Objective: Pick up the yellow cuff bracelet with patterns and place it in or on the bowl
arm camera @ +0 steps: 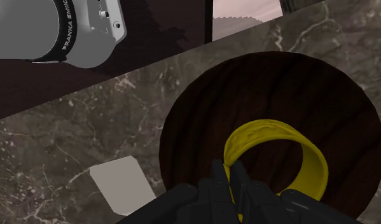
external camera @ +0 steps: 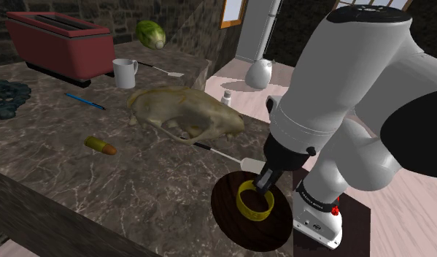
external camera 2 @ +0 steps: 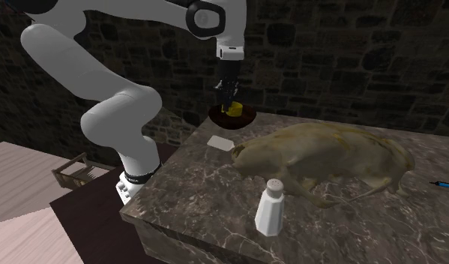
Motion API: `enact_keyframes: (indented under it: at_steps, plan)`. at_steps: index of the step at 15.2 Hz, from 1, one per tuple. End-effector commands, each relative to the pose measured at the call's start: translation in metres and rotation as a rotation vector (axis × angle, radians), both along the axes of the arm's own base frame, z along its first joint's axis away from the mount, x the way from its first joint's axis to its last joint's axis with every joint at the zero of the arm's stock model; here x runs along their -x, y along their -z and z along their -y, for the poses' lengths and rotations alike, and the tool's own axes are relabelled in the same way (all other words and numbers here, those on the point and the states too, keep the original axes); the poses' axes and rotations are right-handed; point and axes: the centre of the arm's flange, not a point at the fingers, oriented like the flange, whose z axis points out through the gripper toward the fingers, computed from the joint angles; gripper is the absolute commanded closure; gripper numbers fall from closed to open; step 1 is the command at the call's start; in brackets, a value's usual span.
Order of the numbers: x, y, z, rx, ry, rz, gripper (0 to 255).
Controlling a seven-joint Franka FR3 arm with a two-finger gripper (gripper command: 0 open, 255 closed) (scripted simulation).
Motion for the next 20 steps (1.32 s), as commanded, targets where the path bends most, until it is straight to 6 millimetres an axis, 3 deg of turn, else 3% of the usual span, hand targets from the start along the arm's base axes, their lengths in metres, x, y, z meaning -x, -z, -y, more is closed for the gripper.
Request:
enact_keyframes:
  at_steps: [1, 2, 3, 8, 12, 20]
  plan:
    - [0.000, 0.000, 0.000, 0.000, 0.000, 0.000, 255]
    - [0.000, 0.000, 0.000, 0.000, 0.000, 0.000, 255]
    - [0.000, 0.000, 0.000, 0.000, 0.000, 0.000, 0]
    - [0.000, 0.000, 0.000, 0.000, 0.000, 0.000, 0]
    - [0.001, -0.050, -0.005, 0.000, 0.000, 0.000, 0]
    - [0.001, -0.050, -0.005, 0.000, 0.000, 0.000, 0]
